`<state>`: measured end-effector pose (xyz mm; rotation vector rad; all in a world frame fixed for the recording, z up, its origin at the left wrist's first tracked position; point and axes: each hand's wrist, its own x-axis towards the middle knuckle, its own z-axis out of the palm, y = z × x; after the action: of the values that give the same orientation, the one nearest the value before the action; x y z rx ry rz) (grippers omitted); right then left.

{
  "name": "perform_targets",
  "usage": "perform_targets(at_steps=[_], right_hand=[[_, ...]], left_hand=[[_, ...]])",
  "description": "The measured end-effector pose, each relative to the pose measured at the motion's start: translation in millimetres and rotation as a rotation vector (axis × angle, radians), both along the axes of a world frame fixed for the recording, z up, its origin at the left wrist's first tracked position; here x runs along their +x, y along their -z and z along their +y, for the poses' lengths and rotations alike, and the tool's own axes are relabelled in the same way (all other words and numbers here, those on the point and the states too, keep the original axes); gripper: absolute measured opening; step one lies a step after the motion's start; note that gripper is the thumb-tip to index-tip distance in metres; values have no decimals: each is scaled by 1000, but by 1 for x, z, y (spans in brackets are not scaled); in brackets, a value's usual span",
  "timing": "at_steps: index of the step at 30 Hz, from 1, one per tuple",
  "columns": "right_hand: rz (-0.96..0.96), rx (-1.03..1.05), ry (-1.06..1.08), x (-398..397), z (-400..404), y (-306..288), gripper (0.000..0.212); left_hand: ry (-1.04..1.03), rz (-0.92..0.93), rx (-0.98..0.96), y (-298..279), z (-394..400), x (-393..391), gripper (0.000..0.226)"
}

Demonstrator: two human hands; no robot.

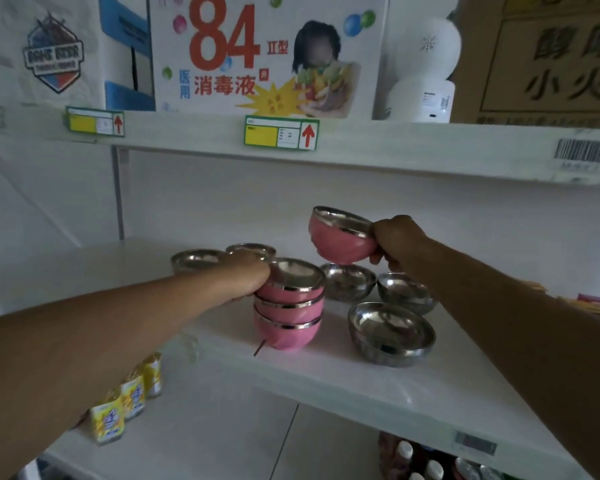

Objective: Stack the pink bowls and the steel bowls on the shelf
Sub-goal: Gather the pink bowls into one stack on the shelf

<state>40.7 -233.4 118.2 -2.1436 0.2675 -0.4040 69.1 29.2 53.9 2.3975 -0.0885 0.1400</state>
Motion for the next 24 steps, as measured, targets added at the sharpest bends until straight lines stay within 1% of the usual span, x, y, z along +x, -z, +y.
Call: perform_targets(at_steps=[2, 3, 5, 7, 10, 13, 14, 16, 17, 19, 20, 21, 22, 23, 24], right_hand=[[9, -19, -40, -1, 10, -5, 25], [13, -32, -60, 0, 15, -5, 26], [24, -59, -98, 2, 26, -5, 28], [41, -88, -129, 6, 36, -2, 27], [77, -103, -154, 15, 46, 10, 23], [107, -130, -182, 25, 55, 26, 19], [95, -158, -178, 28, 56, 31, 19], [50, -217, -160, 33, 59, 41, 21], [40, -244, -160, 36, 59, 46, 27], [67, -245, -182, 39, 55, 51, 53], [88, -201, -200, 39, 50, 52, 65], [99, -140, -227, 36, 44, 52, 68], [90, -116, -258, 32, 37, 54, 62], [70, -174, -289, 29, 29, 55, 51], [50, -317, -318, 25, 22, 56, 40]], left_hand=[[-68, 28, 27, 3, 0, 0, 25], [-109, 53, 40, 4, 0, -3, 27], [-148, 87, 23, 6, 0, -6, 45], [-173, 65, -67, 6, 5, -8, 65], [-236, -35, -84, 5, 28, -6, 74], [-222, -39, -161, 13, 54, -8, 67], [-202, -40, -160, 17, 60, -9, 64], [-142, -49, -99, 26, 67, -12, 60], [-110, -51, -61, 30, 69, -13, 58], [-20, -52, -29, 38, 70, -15, 48], [42, -37, -19, 43, 70, -15, 42], [108, -4, 4, 47, 71, -15, 42], [166, 39, 40, 51, 72, -15, 54], [213, 71, 72, 55, 71, -16, 73], [246, 88, 102, 59, 71, -15, 93]])
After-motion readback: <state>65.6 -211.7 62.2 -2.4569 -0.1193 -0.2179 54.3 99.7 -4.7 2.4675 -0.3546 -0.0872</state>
